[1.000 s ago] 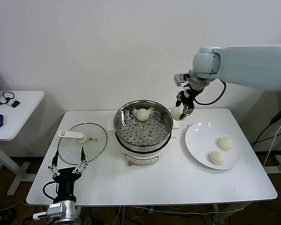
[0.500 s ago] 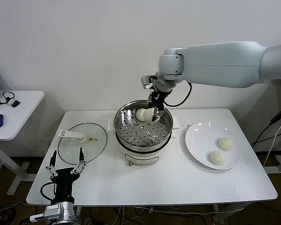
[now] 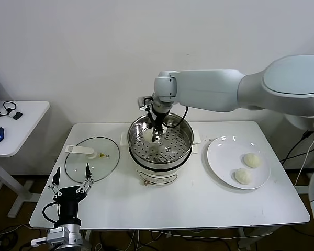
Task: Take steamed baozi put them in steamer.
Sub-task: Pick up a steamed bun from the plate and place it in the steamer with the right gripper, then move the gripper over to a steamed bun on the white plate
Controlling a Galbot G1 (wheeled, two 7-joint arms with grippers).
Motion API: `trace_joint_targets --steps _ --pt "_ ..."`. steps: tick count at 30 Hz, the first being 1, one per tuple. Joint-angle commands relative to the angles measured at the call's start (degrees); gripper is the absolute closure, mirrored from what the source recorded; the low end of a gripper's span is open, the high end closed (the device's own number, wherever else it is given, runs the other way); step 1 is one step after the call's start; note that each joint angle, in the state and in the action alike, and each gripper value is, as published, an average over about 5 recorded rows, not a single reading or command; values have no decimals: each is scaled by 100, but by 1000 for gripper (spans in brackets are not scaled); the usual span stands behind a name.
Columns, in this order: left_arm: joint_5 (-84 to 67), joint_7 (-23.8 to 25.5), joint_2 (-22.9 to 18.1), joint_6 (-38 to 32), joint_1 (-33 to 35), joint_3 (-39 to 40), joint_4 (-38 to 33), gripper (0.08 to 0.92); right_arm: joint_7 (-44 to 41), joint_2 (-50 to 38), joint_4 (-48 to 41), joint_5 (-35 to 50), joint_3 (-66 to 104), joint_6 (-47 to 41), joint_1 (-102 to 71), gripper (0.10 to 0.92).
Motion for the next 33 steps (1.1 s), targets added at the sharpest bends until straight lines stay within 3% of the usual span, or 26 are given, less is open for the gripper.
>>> trace_joint_targets --steps 1,8,15,18,26,33 --pt "-15 3 -280 13 -28 -9 32 177 -74 395 -821 -174 226 39 -647 440" --pt "-28 6 -280 31 -57 -14 44 177 -80 391 -803 -217 286 34 -741 417" --pt "-30 8 -280 33 -38 -12 4 177 -46 322 -772 -192 346 38 -563 240" --pt "-28 9 -280 38 -16 -10 -37 177 -104 156 -582 -141 251 56 -276 208" --pt "-8 13 -280 71 64 -4 -155 177 -342 -687 549 32 -403 265 857 203" --pt "21 -8 -280 48 115 47 -179 177 -556 -1999 1393 -190 -849 613 1554 203"
